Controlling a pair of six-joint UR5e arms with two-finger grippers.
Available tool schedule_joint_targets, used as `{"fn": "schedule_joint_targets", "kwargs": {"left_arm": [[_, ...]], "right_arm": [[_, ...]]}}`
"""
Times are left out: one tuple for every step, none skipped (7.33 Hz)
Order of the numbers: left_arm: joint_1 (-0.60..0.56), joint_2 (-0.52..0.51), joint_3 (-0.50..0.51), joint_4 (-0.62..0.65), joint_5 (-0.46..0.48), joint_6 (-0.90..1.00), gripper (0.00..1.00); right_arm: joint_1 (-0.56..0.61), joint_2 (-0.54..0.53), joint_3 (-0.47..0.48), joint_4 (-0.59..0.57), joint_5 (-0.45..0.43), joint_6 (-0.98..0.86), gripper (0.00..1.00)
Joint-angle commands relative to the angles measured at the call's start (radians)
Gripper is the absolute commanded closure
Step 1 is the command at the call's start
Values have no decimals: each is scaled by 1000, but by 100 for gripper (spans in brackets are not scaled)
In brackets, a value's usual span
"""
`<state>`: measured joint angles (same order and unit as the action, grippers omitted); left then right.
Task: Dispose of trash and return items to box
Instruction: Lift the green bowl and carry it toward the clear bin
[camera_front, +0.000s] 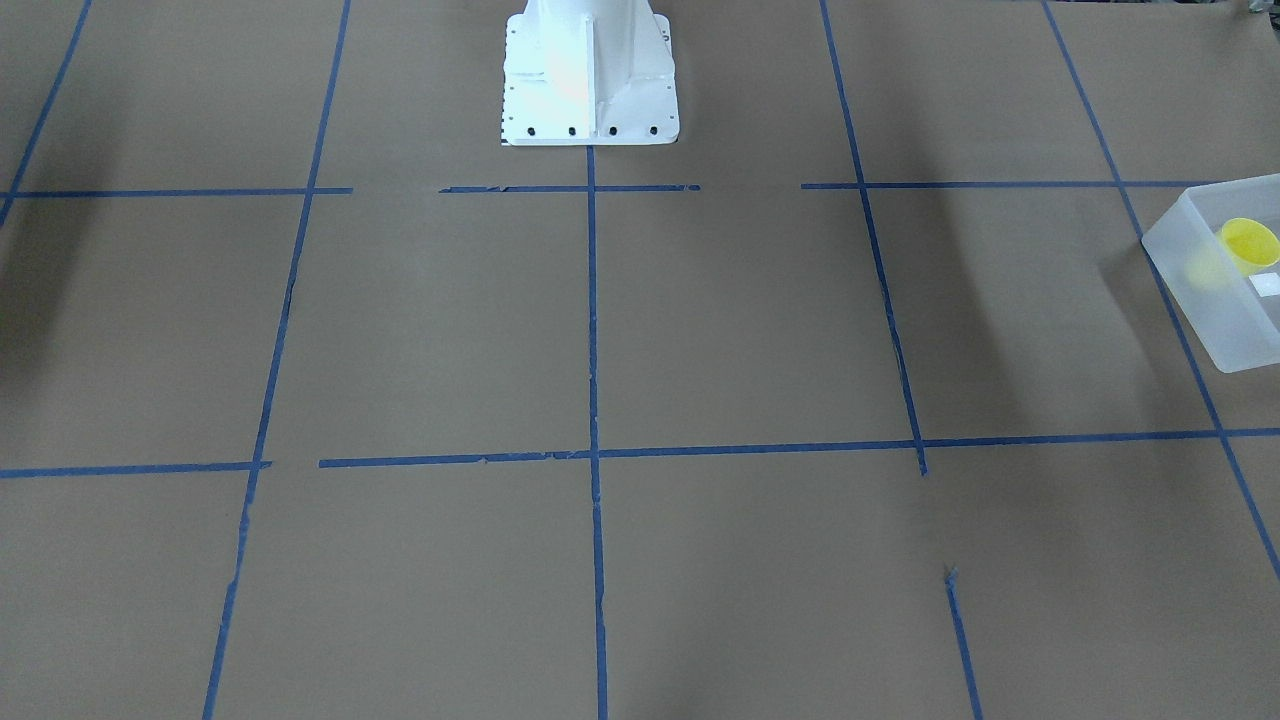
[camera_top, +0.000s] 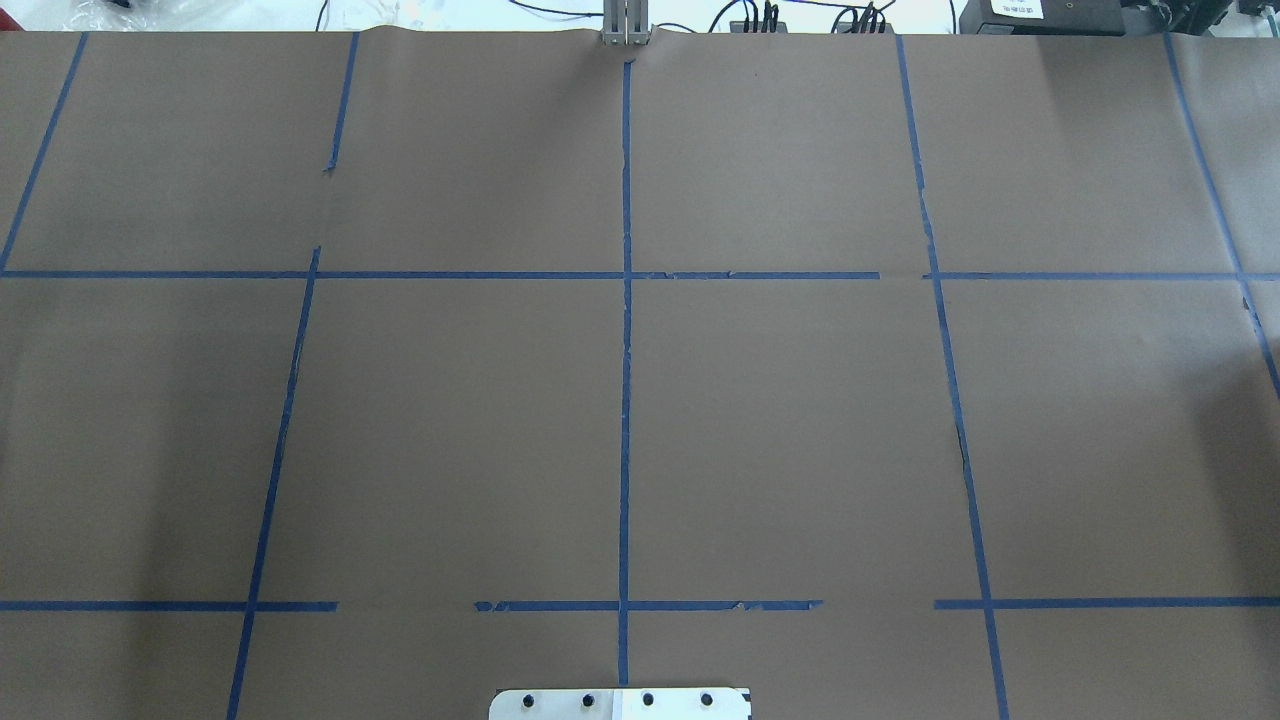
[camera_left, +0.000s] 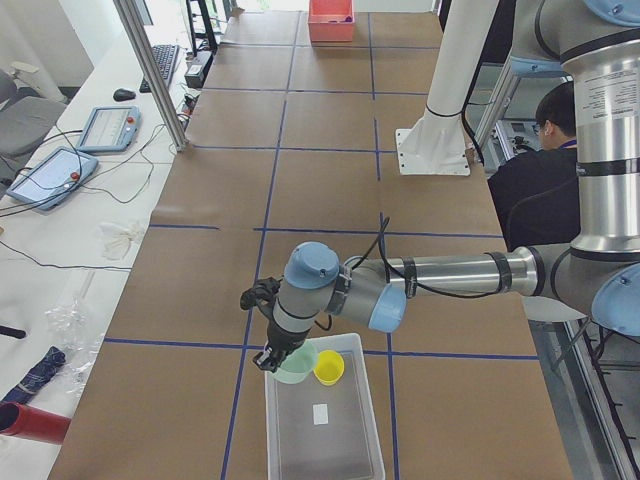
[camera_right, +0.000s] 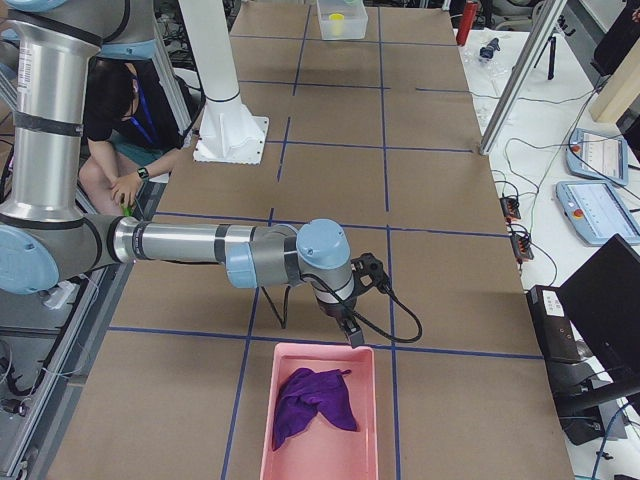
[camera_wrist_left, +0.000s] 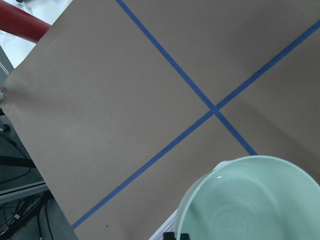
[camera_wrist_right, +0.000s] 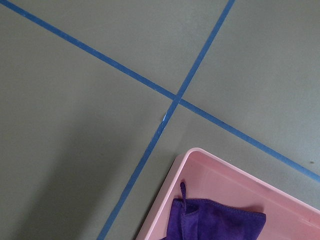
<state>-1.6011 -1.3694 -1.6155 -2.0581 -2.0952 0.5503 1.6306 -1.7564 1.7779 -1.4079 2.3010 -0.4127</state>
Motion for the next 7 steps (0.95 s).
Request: {"fn": "schedule_joint_targets", "kwargs": {"left_arm": [[-2, 59, 110, -193, 0, 0, 100], [0, 67, 164, -254, 0, -3, 100], [0, 67, 201, -285, 0, -1, 100], [0, 78, 227, -330, 0, -10, 100], [0, 84, 236, -352, -8, -15, 100], [3, 84, 252, -353, -29, -18, 100], [3, 84, 258, -355, -32, -16, 100]], "right_arm": [[-2, -1, 0, 4, 0, -1, 0], [0, 0, 0, 4, -2, -3, 0], [0, -1, 0, 4, -2, -6, 0], [0, -1, 0, 4, -2, -8, 0], [-2, -1, 0, 4, 0, -8, 0], [0, -1, 0, 4, 0, -8, 0], [-2, -1, 0, 4, 0, -8, 0]]}}
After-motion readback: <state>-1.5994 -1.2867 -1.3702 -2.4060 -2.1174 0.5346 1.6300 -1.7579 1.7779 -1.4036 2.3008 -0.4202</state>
